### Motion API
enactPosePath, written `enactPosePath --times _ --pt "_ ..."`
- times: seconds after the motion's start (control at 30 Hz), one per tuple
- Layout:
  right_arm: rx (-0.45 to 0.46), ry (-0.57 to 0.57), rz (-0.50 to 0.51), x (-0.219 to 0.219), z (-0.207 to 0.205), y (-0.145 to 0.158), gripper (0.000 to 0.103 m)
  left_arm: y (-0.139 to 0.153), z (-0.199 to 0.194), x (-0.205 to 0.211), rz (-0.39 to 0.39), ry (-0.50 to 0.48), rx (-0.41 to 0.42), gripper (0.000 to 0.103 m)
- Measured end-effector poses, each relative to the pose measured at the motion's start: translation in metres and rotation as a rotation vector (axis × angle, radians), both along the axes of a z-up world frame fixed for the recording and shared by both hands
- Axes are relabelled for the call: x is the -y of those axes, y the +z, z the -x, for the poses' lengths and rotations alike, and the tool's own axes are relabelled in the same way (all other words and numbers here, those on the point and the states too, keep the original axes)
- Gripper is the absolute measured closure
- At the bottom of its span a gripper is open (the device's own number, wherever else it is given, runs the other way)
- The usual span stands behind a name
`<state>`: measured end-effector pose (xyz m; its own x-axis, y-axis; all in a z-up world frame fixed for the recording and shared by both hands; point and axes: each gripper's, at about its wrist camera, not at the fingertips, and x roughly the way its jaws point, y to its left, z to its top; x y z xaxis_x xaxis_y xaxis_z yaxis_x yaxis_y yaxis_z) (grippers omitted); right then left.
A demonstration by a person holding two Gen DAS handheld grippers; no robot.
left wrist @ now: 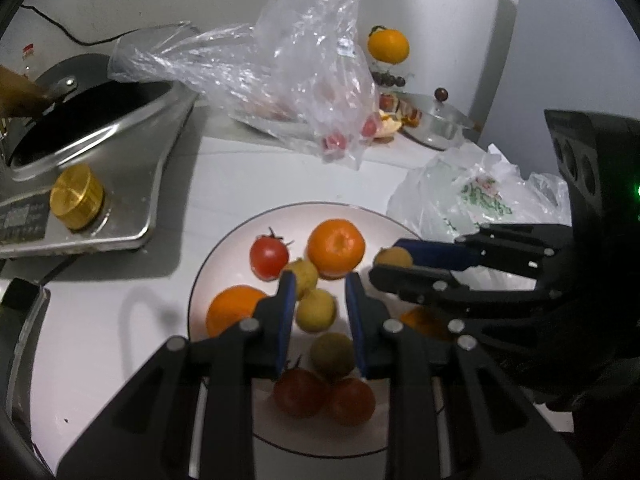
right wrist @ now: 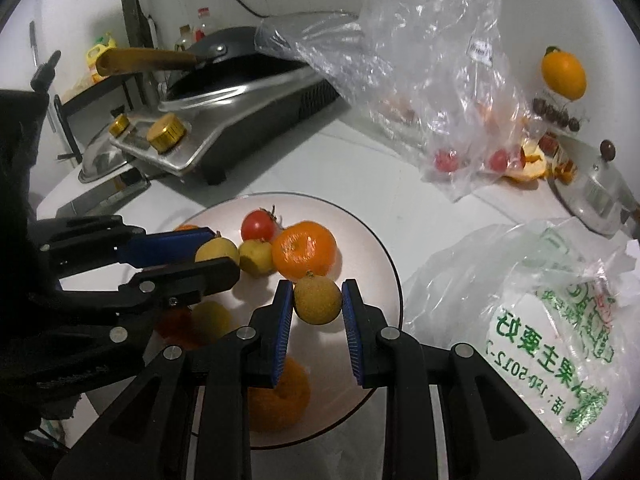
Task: Organize fruits
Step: 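Lower both longans onto the white plate and open both tools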
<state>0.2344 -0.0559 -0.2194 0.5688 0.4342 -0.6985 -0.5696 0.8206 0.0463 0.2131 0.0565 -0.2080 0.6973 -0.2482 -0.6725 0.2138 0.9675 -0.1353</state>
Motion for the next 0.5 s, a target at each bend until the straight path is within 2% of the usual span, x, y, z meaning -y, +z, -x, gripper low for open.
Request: enactPosePath --times 0.27,0.5 --pt "-0.014 0.019 0.008 -0.002 -0.001 -0.003 0.076 -0.001 0.0 0.001 -0.002 0.014 -0.01 0.076" --pt "-0.018 0.025 -0.002 -0.002 0.0 0.0 0.076 0.011 0.01 -0.001 -0.017 0.04 0.019 0.074"
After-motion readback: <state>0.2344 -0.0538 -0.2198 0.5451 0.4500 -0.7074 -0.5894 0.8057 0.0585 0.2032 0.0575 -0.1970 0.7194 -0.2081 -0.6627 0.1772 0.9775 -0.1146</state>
